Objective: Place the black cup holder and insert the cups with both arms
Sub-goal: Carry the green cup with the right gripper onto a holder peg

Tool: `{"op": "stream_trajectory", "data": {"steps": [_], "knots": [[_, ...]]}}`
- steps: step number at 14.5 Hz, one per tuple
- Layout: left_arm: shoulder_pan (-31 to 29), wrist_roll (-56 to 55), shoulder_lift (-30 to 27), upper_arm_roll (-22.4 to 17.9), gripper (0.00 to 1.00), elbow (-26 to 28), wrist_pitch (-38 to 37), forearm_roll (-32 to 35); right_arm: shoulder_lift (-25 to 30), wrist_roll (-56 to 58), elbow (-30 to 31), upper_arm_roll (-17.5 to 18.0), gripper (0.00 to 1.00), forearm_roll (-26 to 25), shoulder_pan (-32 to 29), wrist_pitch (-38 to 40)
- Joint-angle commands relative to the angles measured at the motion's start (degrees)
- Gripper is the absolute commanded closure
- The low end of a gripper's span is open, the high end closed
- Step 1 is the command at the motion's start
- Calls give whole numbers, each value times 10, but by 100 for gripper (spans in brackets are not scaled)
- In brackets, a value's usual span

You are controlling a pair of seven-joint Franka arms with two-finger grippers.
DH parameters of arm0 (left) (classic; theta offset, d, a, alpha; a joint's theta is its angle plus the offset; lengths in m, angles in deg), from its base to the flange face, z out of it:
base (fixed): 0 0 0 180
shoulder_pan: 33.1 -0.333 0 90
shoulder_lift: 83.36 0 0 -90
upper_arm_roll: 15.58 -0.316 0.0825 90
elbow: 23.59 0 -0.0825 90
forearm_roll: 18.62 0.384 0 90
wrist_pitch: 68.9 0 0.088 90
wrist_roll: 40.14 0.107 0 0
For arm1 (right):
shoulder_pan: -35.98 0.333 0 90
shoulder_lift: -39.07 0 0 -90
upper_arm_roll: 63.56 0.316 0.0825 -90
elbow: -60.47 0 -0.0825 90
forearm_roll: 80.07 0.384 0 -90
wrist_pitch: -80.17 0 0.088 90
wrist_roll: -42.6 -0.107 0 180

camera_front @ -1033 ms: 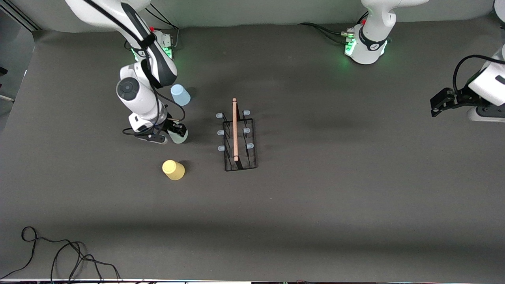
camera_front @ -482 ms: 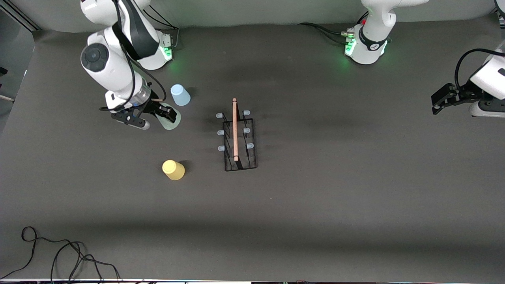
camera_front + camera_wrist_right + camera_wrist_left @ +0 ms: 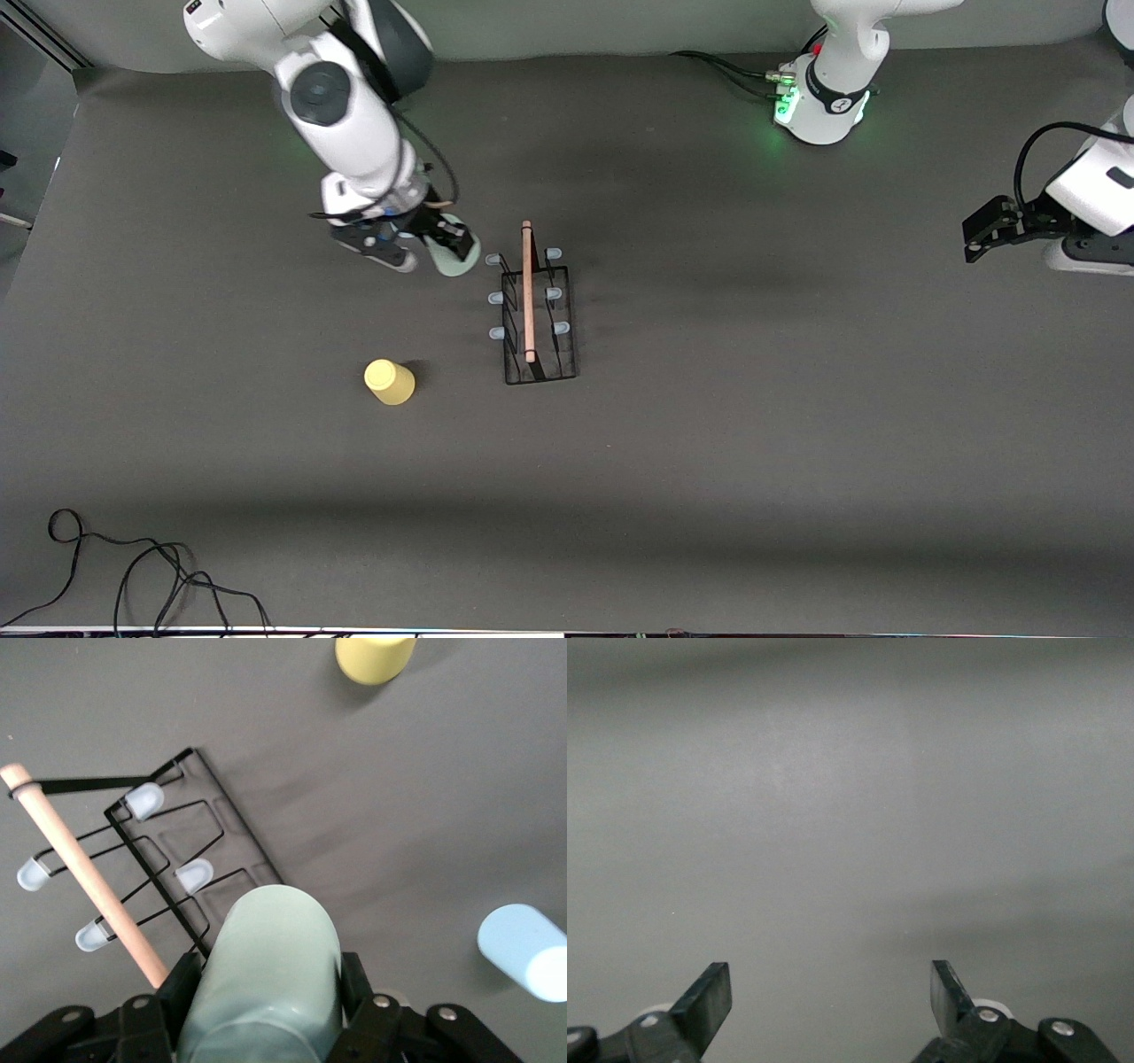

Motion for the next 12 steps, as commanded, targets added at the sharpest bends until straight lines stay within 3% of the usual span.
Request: {"op": "stream_trajectory", "data": {"steps": [1, 7, 8, 10, 12], "knots": [[-3, 11, 6, 0, 0, -10, 1, 5, -48, -24, -28, -5, 100, -3, 13, -14], [-3, 11, 12, -13, 0, -9, 5, -3, -89, -32, -25, -5, 96, -3, 37, -48], [-3, 11, 11, -13, 0, -9, 2, -3, -96, -32, -26, -5, 82, -3, 37, -49], [-2, 11, 13, -13, 0, -9, 2, -3, -101, -43, -26, -5, 1, -3, 37, -56], [1, 0, 17, -12, 0, -9, 6, -3, -101, -47, -27, -5, 0, -3, 37, -56]]}}
